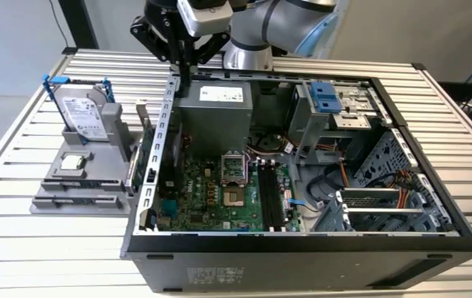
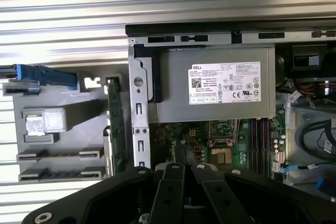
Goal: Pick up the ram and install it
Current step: 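Reach for the ram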
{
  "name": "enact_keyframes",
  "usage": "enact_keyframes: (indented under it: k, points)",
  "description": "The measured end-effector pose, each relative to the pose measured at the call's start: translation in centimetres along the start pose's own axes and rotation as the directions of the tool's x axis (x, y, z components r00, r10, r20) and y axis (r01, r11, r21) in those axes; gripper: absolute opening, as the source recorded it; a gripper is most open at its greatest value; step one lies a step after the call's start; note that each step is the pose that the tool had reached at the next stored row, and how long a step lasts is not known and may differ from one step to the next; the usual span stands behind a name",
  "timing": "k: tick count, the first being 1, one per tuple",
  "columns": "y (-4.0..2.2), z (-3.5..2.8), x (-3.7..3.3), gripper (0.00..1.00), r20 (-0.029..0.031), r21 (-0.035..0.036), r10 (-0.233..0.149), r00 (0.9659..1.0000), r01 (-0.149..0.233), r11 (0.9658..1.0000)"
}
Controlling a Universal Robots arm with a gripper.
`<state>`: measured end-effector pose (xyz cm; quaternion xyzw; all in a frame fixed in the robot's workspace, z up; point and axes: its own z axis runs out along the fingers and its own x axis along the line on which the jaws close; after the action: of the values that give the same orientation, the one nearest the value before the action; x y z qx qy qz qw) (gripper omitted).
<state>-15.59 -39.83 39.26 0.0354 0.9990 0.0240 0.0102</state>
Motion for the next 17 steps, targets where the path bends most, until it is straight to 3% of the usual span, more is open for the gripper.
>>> enact_keyframes:
  k: [17]
  points:
    - [-0.06, -0.09, 4.79, 0.00, -0.0019, 0.0001, 0.000, 1.0000, 0.000, 1.0000]
